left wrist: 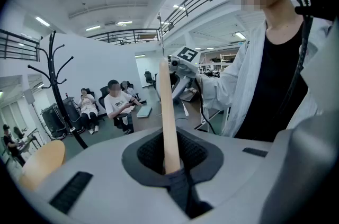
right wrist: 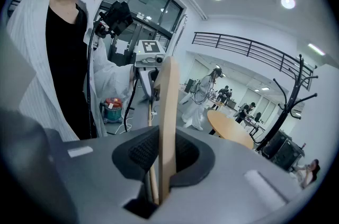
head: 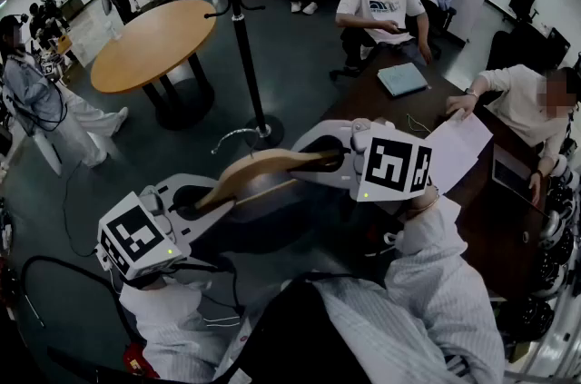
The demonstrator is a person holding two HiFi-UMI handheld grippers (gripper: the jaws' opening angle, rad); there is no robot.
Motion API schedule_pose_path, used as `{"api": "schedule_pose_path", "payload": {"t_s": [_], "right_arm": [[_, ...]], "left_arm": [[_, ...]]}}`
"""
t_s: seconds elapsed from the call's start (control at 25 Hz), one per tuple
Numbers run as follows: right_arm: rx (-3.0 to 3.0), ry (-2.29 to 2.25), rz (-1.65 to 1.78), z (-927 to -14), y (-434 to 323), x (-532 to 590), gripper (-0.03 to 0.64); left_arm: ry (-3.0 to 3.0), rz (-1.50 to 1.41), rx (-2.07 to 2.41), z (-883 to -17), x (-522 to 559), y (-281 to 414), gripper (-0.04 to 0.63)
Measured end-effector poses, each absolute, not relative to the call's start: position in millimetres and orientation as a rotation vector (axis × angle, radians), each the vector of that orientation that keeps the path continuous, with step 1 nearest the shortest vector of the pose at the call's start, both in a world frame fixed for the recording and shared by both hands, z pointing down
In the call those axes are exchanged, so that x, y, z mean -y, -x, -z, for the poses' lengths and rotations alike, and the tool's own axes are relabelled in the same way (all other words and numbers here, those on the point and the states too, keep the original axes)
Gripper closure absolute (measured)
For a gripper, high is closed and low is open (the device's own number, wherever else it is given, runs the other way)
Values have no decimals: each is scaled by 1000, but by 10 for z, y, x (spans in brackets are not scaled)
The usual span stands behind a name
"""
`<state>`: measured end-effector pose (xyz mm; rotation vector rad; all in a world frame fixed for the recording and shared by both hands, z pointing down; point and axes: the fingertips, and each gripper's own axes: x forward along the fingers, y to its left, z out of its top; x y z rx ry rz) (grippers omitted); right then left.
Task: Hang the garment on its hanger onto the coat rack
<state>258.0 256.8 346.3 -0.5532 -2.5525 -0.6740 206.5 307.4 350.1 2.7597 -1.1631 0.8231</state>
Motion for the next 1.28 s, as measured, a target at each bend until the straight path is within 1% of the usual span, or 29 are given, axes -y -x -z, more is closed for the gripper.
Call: {"api": "schedule_pose_path", "payload": {"t_s": [0.44,0.96,1.16,1.28], "right_arm": [[2565,566,665,-3401,-2678,-2524,577],[2550,641,647,-3561,-2681,-2394,575],[2549,659,626,-3625,-2492,-2329,575],[2548,653,614,-3655,-2254,-2207,575]], "left_arm": [[-2768,-822,1139,-3411,-3015,-2173,563],[-2697,-789,1204,-3588,-2897,-2184,563],[-2696,-784,1184,-3636,-2838,-2022,563],[-2689,-778,1190,-3661,-2695,-1766,563]]}}
